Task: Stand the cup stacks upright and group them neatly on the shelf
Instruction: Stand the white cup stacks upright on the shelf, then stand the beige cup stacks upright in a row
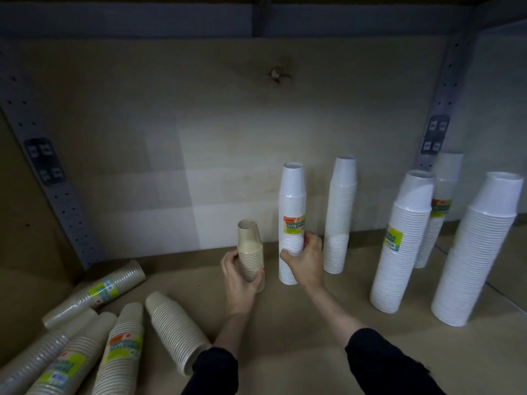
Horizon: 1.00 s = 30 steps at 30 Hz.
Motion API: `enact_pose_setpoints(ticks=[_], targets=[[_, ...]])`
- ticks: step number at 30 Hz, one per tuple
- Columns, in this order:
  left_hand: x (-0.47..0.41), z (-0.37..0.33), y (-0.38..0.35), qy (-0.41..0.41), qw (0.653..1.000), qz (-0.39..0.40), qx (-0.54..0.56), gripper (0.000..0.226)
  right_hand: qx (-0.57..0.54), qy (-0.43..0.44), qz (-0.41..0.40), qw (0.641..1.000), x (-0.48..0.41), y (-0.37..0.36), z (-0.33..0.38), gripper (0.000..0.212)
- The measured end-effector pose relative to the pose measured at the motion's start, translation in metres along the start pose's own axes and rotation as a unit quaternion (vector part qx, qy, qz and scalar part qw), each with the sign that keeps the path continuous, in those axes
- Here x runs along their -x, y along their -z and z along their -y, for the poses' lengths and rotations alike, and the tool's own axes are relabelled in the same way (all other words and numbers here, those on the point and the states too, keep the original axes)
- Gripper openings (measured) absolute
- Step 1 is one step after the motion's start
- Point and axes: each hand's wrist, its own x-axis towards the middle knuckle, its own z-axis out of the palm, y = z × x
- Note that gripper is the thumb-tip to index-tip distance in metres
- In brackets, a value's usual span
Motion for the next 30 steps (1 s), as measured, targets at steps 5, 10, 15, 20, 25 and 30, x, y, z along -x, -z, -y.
enact_pose_setpoints(ticks=[5, 10, 15, 20, 25, 30], targets=[[0.002, 0.003, 0.003, 0.013, 0.999, 0.013, -0.029, 0.068, 0.000, -0.019, 0.010, 1.000, -0.001, 0.001, -0.001, 0.057], [0.008, -0.001, 0.007, 0.029, 0.998, 0.000, -0.050, 0.058, 0.009, -0.040, 0.015, 0.999, -0.001, 0.001, -0.006, 0.055], [0.021, -0.012, 0.015, 0.039, 0.997, 0.014, -0.068, 0.050, 0.022, -0.065, 0.021, 0.997, 0.010, 0.006, -0.012, 0.055], [0.038, -0.024, 0.026, 0.043, 0.994, 0.031, -0.093, 0.045, 0.018, -0.080, 0.048, 0.995, 0.032, 0.013, -0.017, 0.048], [0.056, -0.037, 0.041, 0.051, 0.988, 0.052, -0.136, 0.038, -0.029, -0.111, 0.089, 0.989, 0.057, 0.008, -0.015, 0.046], [0.072, -0.044, 0.060, 0.037, 0.985, 0.047, -0.163, 0.031, -0.032, -0.077, 0.111, 0.990, 0.077, -0.002, -0.004, 0.036]])
